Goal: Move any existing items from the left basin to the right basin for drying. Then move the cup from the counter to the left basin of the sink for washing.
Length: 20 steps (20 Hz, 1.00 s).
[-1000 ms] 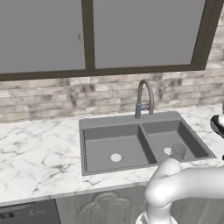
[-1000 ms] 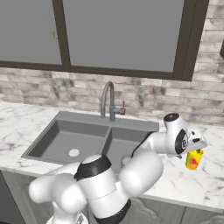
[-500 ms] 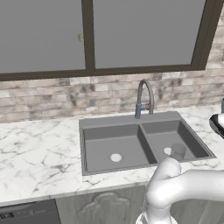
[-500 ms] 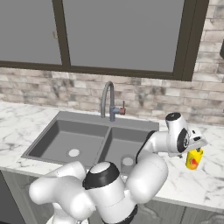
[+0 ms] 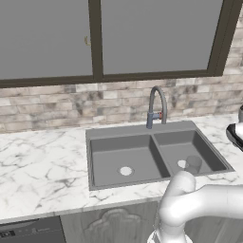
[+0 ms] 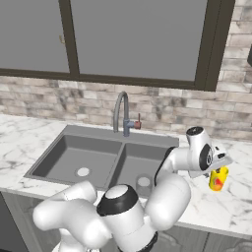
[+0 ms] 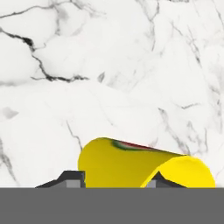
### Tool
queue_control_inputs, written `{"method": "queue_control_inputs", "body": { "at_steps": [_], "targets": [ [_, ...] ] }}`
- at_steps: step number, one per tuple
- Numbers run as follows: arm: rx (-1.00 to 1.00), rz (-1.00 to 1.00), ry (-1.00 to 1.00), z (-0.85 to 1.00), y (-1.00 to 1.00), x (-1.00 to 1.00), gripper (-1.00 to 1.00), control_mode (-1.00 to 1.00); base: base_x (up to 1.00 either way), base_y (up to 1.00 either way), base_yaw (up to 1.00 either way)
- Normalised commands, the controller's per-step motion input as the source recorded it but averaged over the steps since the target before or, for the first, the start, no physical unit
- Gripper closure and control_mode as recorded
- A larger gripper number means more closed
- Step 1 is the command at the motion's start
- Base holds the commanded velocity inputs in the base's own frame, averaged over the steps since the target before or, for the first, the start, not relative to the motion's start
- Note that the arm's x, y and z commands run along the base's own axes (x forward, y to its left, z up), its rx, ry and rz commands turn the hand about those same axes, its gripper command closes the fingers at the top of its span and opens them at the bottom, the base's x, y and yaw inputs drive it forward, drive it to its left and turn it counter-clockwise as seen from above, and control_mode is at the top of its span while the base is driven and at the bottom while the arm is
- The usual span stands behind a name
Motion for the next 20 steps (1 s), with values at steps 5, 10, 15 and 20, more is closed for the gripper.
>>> {"method": "queue_control_inputs", "body": {
  "at_steps": [5,10,15,20],
  "targets": [
    [0.00,0.02,0.01,-0.01,0.00,0.00,1.00,-1.00,0.00,0.00,0.00],
    [0.05,0.00,-0.02,0.00,-0.04,-0.09,1.00,-1.00,0.00,0.00,0.00],
    [0.00,0.05,0.00,0.23,0.30,-0.26,1.00,-1.00,0.00,0.00,0.00],
    [0.06,0.10,-0.04,0.30,0.04,-0.34,1.00,-1.00,0.00,0.00,0.00]
  ]
}}
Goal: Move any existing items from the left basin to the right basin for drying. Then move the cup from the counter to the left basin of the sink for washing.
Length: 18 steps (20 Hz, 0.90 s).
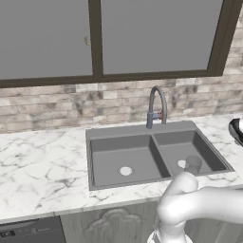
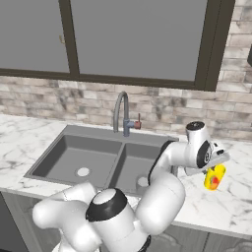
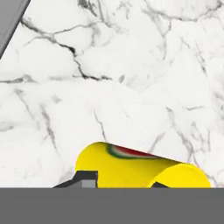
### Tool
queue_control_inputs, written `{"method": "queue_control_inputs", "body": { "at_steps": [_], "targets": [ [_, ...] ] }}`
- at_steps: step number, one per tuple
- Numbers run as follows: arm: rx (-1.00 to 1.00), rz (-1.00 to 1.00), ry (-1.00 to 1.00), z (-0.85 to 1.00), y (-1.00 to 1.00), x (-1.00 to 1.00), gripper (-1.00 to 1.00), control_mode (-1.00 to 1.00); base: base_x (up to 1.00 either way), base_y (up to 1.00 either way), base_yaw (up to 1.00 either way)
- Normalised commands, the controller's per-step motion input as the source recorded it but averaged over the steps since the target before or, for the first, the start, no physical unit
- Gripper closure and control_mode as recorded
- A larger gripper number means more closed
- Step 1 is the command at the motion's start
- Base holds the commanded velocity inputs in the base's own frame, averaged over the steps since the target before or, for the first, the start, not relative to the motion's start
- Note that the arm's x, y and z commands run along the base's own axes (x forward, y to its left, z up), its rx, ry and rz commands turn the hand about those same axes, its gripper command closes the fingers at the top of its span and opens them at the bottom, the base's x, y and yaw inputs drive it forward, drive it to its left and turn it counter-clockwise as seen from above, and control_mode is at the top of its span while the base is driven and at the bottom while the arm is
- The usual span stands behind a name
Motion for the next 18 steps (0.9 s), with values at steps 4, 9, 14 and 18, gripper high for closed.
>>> {"method": "queue_control_inputs", "body": {
  "at_steps": [4,9,14,18],
  "targets": [
    [0.06,0.23,0.00,0.72,0.41,-0.23,1.00,-1.00,0.00,0.00,0.00],
    [0.02,0.35,0.00,0.61,0.80,-0.11,1.00,-1.00,0.00,0.00,0.00],
    [0.00,0.49,0.00,0.32,1.00,-0.02,1.00,-1.00,0.00,0.00,0.00],
    [0.00,0.46,0.00,0.24,1.00,0.00,1.00,-1.00,0.00,0.00,0.00]
  ]
}}
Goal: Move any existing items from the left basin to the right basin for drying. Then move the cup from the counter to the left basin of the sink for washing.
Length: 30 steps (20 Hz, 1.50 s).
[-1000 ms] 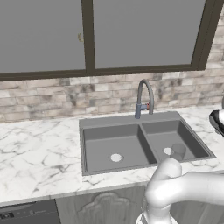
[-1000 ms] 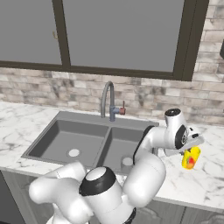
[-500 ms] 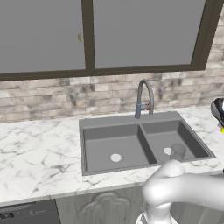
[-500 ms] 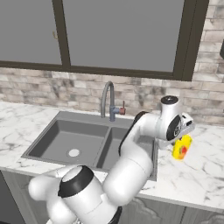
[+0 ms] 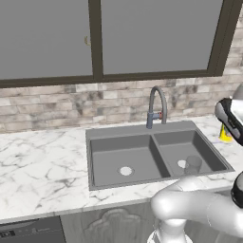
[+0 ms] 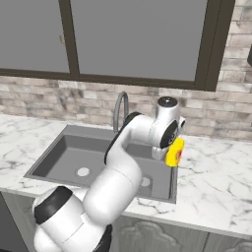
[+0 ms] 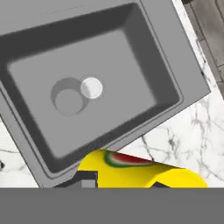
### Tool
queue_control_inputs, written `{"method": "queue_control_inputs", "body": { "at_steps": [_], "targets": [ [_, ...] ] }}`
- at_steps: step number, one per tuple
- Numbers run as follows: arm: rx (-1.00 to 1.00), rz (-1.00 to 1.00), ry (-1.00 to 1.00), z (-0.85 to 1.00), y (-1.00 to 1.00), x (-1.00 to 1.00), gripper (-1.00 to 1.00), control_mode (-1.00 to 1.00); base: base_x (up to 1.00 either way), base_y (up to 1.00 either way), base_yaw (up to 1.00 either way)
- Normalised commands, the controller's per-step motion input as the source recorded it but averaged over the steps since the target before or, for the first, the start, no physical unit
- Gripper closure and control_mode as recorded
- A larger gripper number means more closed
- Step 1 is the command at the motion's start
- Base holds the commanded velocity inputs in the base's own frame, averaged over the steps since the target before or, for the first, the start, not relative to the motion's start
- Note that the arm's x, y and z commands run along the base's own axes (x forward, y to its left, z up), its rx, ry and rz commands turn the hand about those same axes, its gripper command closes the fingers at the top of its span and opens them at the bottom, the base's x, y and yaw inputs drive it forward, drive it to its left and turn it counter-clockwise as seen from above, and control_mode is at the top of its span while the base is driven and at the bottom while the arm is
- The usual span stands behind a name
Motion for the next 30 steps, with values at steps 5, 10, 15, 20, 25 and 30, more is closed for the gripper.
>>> {"method": "queue_control_inputs", "body": {
  "at_steps": [5,10,15,20,25,30],
  "targets": [
    [0.00,0.37,0.00,0.15,1.00,0.00,1.00,-1.00,0.00,0.00,0.00],
    [0.00,0.34,0.00,0.22,1.00,0.00,1.00,-1.00,0.00,0.00,0.00],
    [0.00,0.30,0.00,0.08,1.00,0.00,1.00,-1.00,0.00,0.00,0.00],
    [0.00,0.19,0.00,0.03,1.00,0.00,1.00,-1.00,0.00,0.00,0.00],
    [0.00,0.15,0.00,0.00,0.98,0.02,1.00,-1.00,0.00,0.00,0.00],
    [0.00,0.12,0.00,0.00,0.87,0.16,1.00,-1.00,0.00,0.00,0.00]
  ]
}}
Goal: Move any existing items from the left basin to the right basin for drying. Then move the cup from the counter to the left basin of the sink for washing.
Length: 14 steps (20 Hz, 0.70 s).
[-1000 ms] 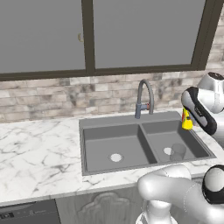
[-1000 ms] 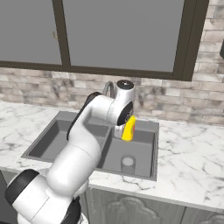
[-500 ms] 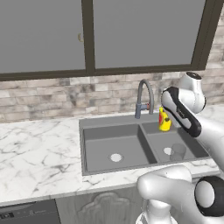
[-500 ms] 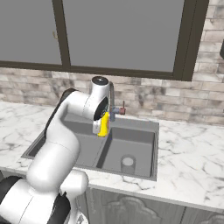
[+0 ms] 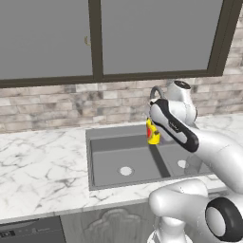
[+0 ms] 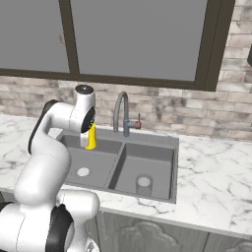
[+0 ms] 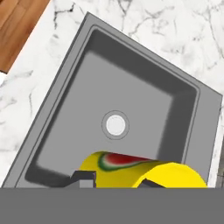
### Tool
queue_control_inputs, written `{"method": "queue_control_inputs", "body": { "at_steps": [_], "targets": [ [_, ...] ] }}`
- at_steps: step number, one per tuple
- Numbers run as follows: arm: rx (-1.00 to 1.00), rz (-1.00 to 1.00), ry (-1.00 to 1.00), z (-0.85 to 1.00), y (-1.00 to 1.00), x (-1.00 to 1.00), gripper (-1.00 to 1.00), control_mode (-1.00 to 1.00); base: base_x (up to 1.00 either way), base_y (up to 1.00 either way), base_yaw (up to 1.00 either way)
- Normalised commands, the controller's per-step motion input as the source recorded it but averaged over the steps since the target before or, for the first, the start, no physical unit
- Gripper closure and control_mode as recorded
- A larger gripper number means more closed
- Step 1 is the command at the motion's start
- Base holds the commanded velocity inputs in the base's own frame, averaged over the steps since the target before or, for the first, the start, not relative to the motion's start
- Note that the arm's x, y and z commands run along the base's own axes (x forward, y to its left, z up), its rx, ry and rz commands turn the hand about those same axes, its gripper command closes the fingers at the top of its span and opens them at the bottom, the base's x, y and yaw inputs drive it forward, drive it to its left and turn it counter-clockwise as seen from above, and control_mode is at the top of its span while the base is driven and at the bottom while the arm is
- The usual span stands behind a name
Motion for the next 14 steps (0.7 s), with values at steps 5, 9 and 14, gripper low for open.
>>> {"method": "queue_control_inputs", "body": {
  "at_steps": [5,9,14],
  "targets": [
    [0.00,0.08,0.01,-0.04,0.63,0.23,1.00,-1.00,0.00,0.00,0.00],
    [0.00,0.01,0.00,-0.18,0.31,0.44,1.00,-1.00,0.00,0.00,0.00],
    [-0.04,0.00,0.04,-0.50,0.12,0.42,1.00,-1.00,0.00,0.00,0.00]
  ]
}}
